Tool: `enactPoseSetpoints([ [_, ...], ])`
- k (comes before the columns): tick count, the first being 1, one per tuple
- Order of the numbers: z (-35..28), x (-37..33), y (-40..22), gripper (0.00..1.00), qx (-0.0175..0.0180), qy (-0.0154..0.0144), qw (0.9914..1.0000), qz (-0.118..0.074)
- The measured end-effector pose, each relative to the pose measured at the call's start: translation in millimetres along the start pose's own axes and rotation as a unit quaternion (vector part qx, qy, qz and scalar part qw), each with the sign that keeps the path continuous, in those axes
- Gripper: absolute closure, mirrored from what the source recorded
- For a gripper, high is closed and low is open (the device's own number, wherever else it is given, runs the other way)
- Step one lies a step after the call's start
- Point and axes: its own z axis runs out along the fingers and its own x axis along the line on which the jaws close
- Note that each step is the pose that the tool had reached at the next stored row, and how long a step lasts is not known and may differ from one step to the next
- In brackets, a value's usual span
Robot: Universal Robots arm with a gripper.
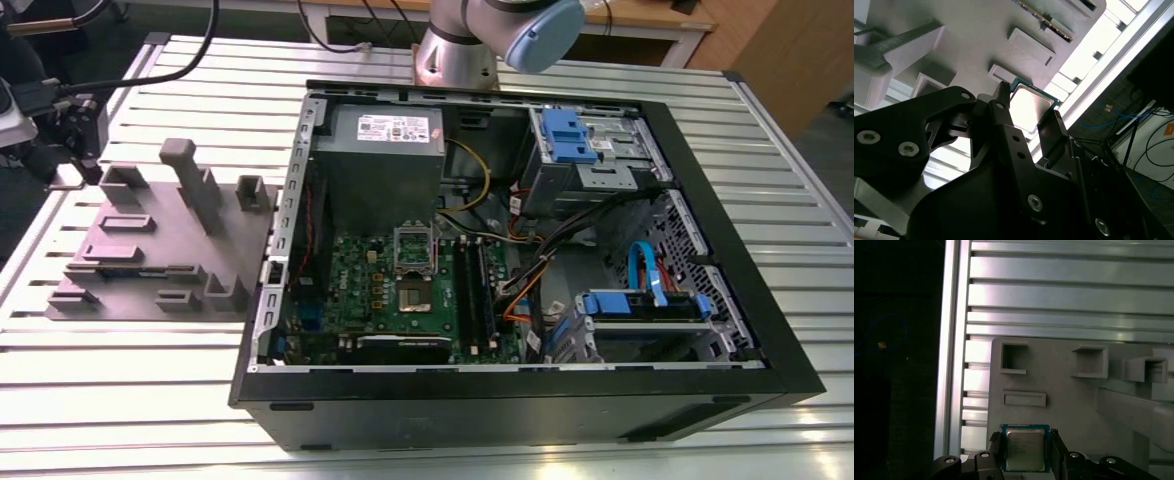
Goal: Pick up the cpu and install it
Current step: 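Pick up the cpu and move it towards the insertion slot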
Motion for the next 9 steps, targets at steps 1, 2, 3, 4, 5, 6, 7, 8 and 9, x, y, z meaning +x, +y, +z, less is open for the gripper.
enactPoseSetpoints([
  [1,-0.4,0.0,0.0,0.53,0.0001,0.0001,1.0,0.0],
  [2,-0.6,0.0,0.0,0.53,0.0001,0.0001,1.0,0.0],
  [3,-0.8,0.0,0.0,0.53,0.0,0.0,1.0,0.0],
  [4,-0.9,0.0,0.1,0.53,0.0,0.0,1.0,0.0],
  [5,-1.0,0.0,0.1,0.53,0.0,-0.0001,1.0,0.0],
  [6,-1.1,0.0,0.1,0.53,0.0,0.0,1.0,0.0],
  [7,-1.3,0.0,0.1,0.53,0.0,0.0,1.0,0.0],
  [8,-1.4,0.0,0.1,0.53,0.0,0.0,1.0,0.0],
  [9,-2.3,0.0,0.1,0.53,0.0,0.0,1.0,0.0],
])
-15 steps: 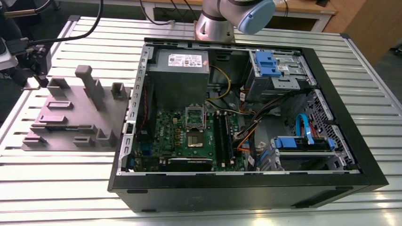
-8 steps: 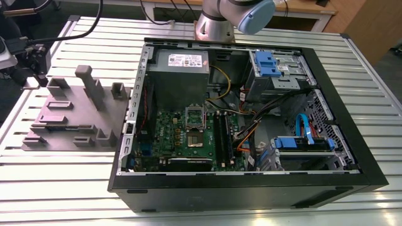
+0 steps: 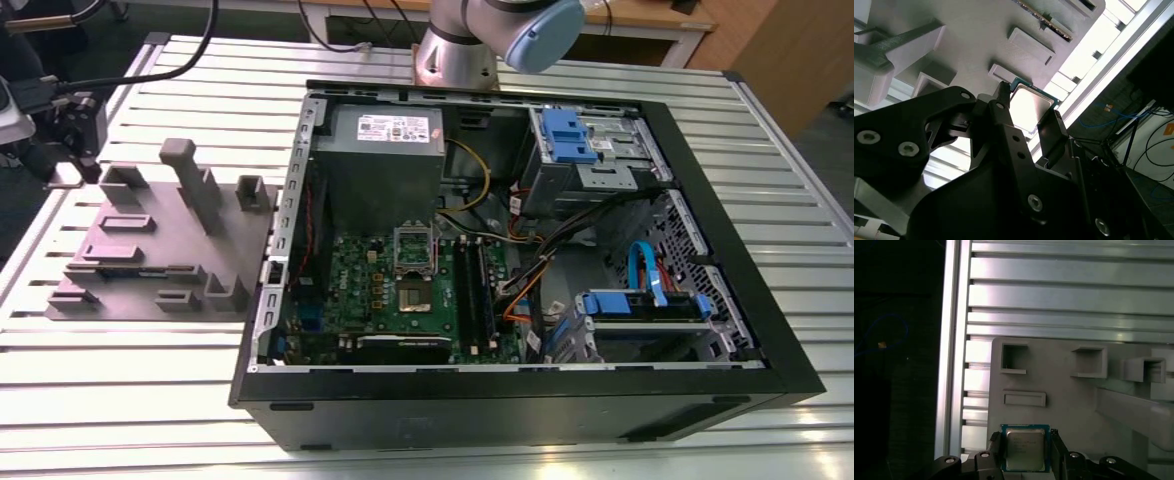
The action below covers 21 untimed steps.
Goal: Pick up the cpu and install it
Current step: 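Pick up the cpu and move it towards the insertion slot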
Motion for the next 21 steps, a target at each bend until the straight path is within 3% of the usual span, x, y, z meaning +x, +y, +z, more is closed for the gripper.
enactPoseSetpoints([
  [21,-5.1,0.1,0.3,0.53,0.0,0.0,1.0,0.0],
])
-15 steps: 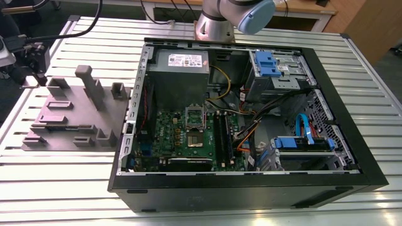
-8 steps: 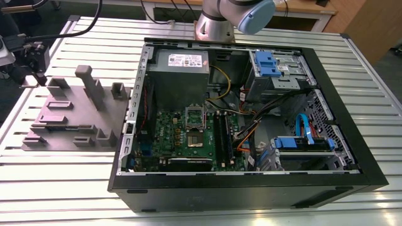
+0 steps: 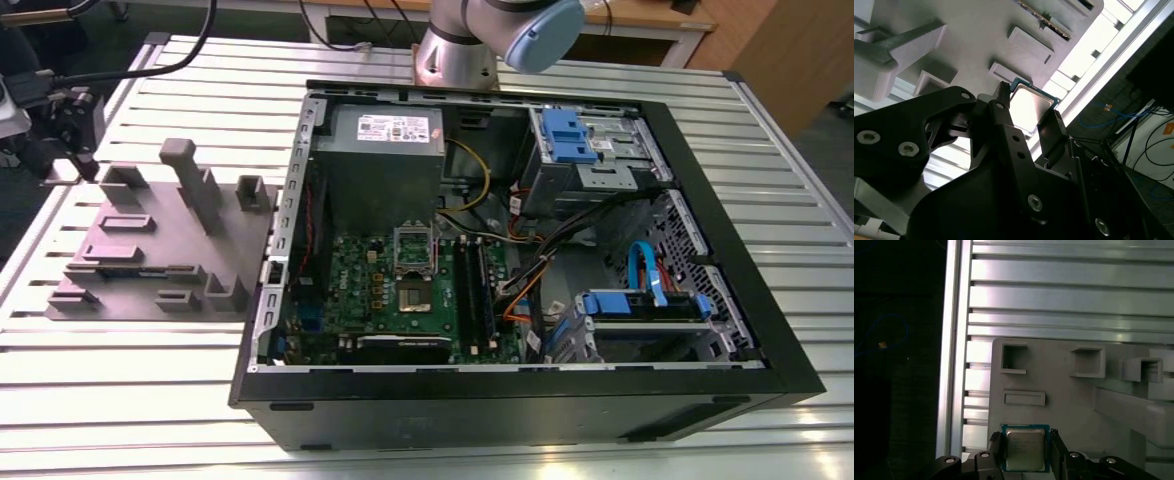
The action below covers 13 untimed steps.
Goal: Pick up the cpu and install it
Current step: 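Pick up the cpu and move it towards the insertion slot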
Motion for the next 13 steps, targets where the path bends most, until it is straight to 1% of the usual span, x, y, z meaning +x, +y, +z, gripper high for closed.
enactPoseSetpoints([
  [13,-2.4,0.0,0.1,0.53,0.0,0.0,1.0,0.0],
])
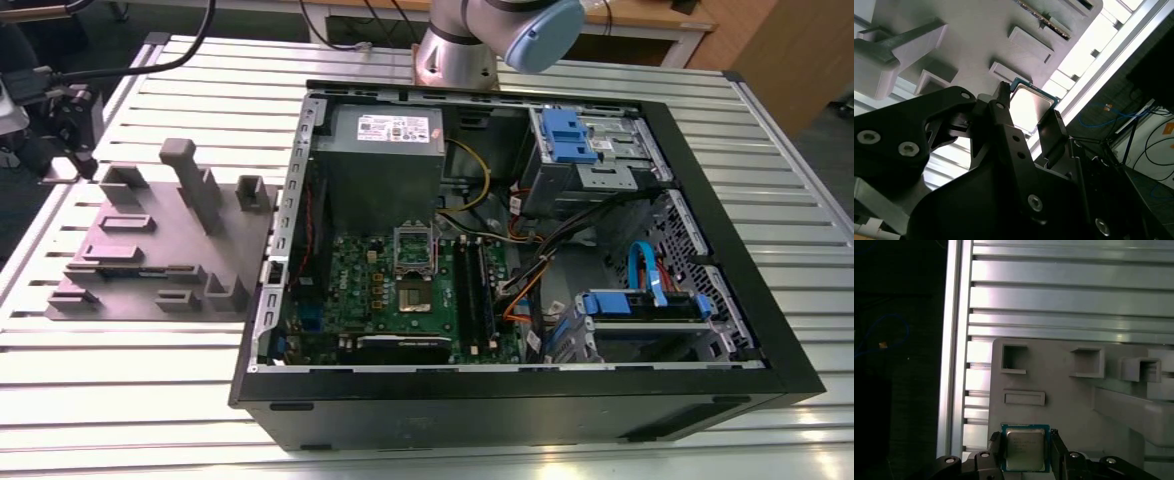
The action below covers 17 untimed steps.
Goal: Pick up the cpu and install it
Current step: 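Pick up the cpu and move it towards the insertion slot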
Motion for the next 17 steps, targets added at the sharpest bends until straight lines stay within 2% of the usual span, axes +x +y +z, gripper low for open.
enactPoseSetpoints([
  [17,-4.5,0.1,0.2,0.53,0.0,0.0,1.0,0.0],
])
